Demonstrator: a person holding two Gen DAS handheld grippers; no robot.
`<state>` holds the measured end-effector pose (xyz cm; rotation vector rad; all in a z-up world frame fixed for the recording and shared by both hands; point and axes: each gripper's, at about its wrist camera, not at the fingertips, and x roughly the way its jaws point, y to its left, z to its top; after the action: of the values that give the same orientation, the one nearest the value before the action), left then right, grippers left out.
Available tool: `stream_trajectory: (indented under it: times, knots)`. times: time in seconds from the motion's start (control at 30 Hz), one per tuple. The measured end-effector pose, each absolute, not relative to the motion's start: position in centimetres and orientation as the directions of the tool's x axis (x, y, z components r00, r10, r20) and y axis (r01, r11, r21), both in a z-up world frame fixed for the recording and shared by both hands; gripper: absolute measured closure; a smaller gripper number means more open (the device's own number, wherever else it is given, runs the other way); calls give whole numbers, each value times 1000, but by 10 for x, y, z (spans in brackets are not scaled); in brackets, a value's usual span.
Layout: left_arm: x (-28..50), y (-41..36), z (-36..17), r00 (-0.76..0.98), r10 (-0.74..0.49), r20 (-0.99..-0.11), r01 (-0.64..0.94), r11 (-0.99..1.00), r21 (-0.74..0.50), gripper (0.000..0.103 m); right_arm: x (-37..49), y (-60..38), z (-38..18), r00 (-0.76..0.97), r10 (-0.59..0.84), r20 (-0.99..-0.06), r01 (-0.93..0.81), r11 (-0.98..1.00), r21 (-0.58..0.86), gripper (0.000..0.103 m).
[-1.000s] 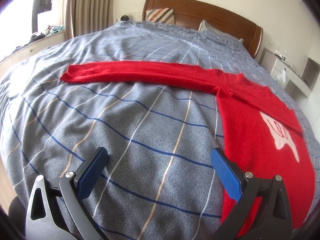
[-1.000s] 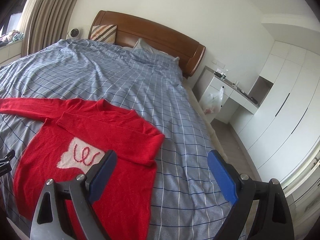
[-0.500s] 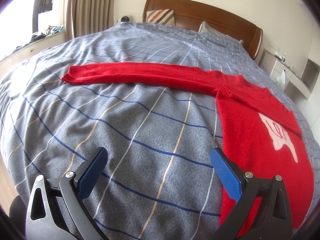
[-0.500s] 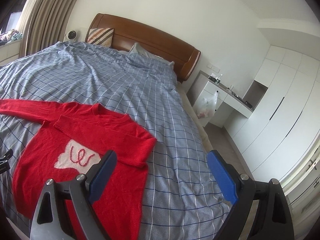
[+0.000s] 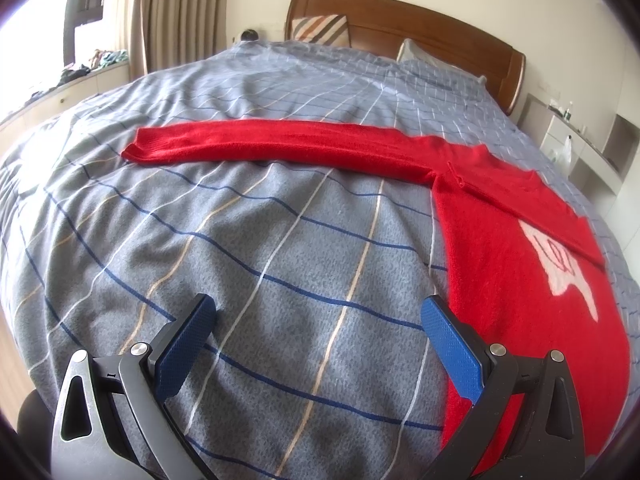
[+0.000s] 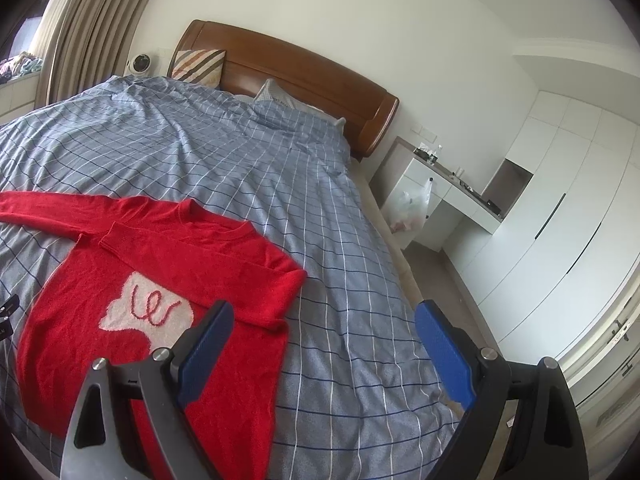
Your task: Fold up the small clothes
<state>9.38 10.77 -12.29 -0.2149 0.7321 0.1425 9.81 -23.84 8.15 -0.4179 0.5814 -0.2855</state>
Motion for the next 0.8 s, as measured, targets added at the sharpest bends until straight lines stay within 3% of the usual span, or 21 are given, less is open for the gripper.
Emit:
stream_trajectory:
  times: [0.43,0.7,0.8]
  knots:
    - [95,107,-124,732,55,-679,-203,969,-141,0,104,-243,71,795,-378,-475,136,873,-467,12]
    - [95,106,-127,729,49,-683,-190,973,-133,0,115,-307,1,810,-155,-566,44,978,-205,12]
    - [94,104,-128,729,46,-682,-184,974,-131,0,114,-340,-33,809,-157,-567,70,982,-173,12]
